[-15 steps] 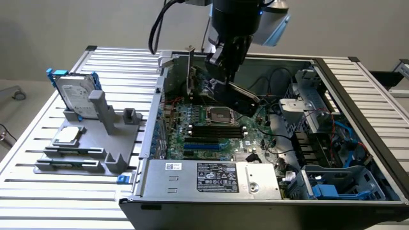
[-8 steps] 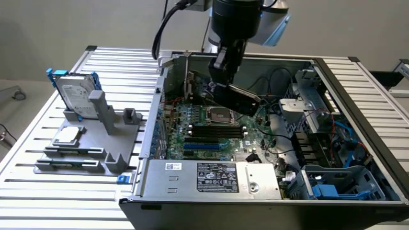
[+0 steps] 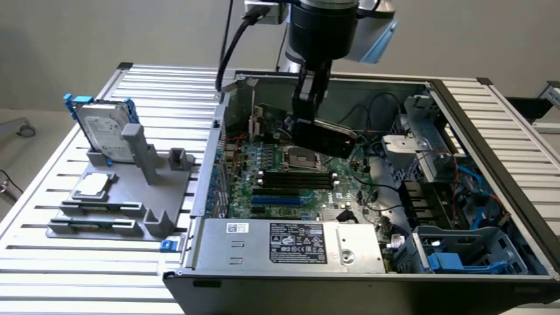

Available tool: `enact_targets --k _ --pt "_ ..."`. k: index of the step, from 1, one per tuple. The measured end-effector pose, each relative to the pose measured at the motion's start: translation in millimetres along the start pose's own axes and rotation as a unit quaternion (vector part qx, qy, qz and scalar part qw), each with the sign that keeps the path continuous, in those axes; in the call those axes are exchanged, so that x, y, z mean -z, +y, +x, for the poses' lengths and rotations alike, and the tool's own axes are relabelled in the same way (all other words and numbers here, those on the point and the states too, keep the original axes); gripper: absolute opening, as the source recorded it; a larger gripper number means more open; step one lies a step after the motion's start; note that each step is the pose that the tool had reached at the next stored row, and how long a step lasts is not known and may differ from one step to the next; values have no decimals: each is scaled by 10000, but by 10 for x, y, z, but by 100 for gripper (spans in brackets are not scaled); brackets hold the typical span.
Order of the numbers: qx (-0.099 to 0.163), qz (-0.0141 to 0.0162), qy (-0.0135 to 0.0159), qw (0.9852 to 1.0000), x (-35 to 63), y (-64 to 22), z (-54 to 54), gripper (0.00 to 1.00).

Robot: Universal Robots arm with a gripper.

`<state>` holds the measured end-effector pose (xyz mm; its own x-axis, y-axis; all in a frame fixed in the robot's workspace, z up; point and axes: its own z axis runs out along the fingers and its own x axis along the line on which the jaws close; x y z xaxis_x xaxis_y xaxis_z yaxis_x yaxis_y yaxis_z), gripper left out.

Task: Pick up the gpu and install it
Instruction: 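Insert the gpu into the slot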

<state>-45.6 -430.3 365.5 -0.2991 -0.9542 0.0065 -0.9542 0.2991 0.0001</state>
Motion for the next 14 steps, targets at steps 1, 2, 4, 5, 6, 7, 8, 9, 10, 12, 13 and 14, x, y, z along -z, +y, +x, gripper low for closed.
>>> enact_targets --k 1,2,4,5,6,7,8,9,10,12,13,14 --pt "92 1 0 10000 -9 0 0 27" --pt "183 1 0 9998 -18 0 0 27" --pt "362 2 0 9993 -37 0 0 27" --pt "452 3 0 9990 -48 0 0 27" --pt "542 4 0 9985 -58 0 0 27" --pt "637 4 0 9980 -70 0 0 27" --pt "726 5 0 9974 -83 0 -1 27" --pt "817 5 -1 9967 -98 0 0 27" --pt "906 6 1 9959 -112 0 0 27" --pt "1082 4 0 9941 -139 0 -1 27" --pt "1156 0 1 9933 -153 0 2 27" --pt "1200 -9 1 9928 -166 -3 10 27"
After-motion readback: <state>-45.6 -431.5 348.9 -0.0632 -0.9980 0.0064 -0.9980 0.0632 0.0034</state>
